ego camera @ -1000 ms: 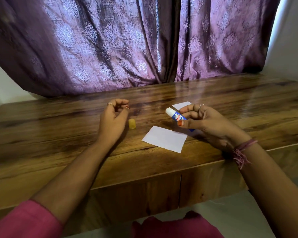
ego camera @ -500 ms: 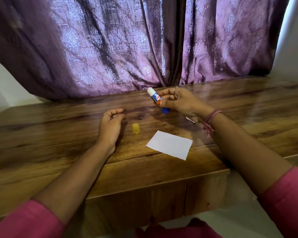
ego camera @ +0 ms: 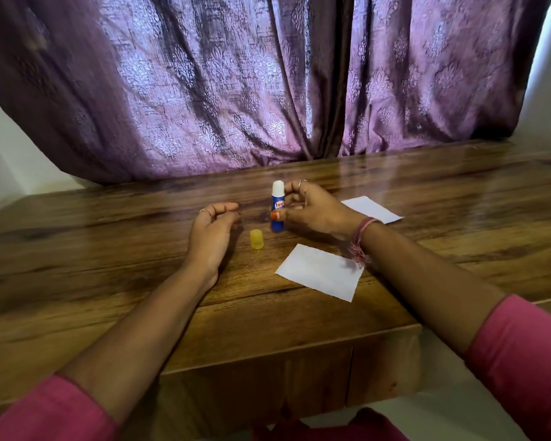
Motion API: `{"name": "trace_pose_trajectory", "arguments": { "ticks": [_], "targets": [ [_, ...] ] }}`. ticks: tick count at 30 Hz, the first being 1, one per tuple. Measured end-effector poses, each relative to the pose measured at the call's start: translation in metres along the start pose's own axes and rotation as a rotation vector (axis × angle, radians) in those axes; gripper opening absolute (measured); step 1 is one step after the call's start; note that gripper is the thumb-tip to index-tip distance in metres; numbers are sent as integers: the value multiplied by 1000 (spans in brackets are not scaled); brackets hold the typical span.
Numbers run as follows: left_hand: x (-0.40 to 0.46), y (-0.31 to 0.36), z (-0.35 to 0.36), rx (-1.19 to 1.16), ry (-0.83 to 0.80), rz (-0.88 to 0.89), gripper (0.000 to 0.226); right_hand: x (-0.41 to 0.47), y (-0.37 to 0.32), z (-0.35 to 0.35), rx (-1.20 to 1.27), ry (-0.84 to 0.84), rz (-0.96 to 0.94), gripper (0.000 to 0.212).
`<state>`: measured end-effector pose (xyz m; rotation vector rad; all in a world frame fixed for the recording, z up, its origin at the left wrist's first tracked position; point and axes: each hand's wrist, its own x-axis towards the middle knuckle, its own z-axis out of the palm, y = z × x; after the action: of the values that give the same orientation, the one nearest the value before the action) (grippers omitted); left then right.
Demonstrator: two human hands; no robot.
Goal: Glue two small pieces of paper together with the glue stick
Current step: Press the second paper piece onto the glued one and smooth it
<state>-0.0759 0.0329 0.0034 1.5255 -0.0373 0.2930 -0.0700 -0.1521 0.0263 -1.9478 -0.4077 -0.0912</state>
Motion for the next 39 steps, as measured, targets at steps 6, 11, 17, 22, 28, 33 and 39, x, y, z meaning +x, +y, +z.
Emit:
{"name": "trace_pose_trajectory", "arguments": {
  "ticks": [6,11,17,22,28,33,39],
  "targets": [
    [1,0,1,27,-15,14,14,-3,3,5,-20,-101,15,34],
    [2,-1,0,32,-40,-10,13,-4,3,5,-29,-130,2,33],
    [2,-1,-1,19,-43,-19,14,-5,3,4,-38,-148,19,48],
    [0,0,-1,33,-54,-13,14,-10,0,2,-24,-159,42,60],
    [0,0,-2,41,-58,5,15,-13,-8,-26,34,0,43,46],
    [0,-1,-3,48,-62,8,15,-19,2,-79,-55,319,65,31],
    [2,-3,-3,55,-65,-2,16,-31,44,-137,-226,584,205,18]
  ]
}}
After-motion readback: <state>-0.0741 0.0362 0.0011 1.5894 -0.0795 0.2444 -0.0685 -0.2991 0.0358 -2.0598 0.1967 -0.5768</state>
